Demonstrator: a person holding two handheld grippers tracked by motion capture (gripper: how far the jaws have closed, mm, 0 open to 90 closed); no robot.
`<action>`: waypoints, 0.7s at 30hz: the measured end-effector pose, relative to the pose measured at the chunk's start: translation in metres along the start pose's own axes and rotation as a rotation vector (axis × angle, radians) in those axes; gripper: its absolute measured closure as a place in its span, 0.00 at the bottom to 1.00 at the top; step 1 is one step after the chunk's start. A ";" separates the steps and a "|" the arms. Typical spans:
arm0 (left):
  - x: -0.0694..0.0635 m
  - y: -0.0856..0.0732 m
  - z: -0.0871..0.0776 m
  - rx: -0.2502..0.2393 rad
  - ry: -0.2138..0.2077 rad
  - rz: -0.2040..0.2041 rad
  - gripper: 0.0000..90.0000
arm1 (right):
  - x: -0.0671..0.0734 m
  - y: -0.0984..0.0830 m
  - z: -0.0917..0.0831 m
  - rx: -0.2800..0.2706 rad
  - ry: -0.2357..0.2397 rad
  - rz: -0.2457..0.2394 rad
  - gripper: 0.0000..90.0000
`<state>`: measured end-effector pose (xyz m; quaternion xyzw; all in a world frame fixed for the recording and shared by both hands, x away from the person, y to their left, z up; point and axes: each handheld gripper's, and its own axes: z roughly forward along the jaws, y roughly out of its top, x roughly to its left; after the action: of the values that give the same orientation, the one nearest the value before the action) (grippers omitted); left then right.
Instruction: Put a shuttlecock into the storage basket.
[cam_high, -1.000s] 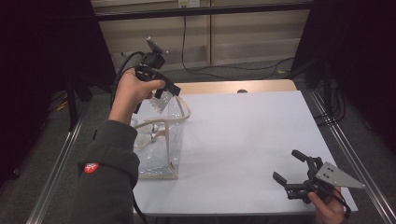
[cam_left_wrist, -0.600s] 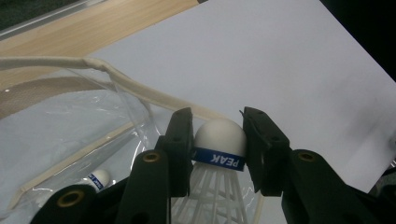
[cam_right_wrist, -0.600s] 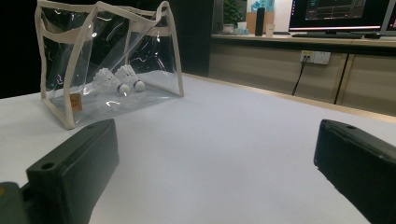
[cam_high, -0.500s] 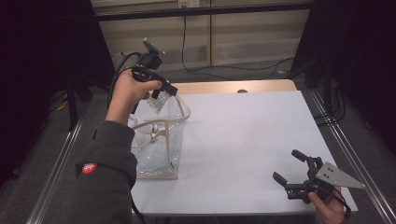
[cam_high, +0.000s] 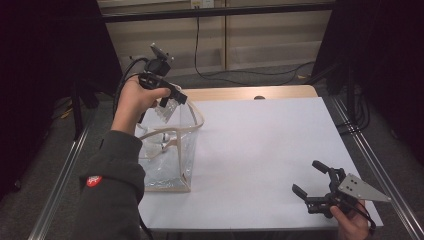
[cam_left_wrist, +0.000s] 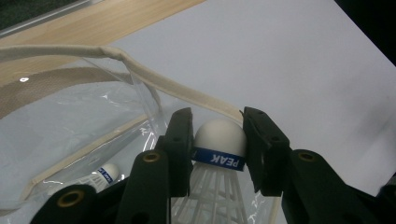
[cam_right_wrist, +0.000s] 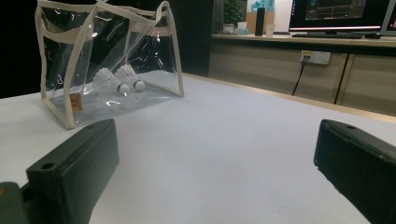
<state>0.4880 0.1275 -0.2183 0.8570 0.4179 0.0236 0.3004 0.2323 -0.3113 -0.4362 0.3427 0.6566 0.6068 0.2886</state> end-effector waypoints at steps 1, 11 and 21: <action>0.001 0.000 0.000 0.002 0.002 0.004 0.71 | 0.000 0.000 0.000 0.000 0.000 0.000 0.00; 0.004 -0.002 -0.001 0.000 0.015 0.009 0.71 | 0.000 0.000 0.000 0.001 -0.002 -0.002 0.00; 0.008 -0.002 0.000 0.002 0.020 0.007 0.71 | 0.000 0.000 0.000 0.000 0.000 0.000 0.00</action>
<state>0.4921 0.1345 -0.2216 0.8584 0.4181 0.0329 0.2954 0.2324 -0.3114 -0.4362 0.3427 0.6566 0.6066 0.2888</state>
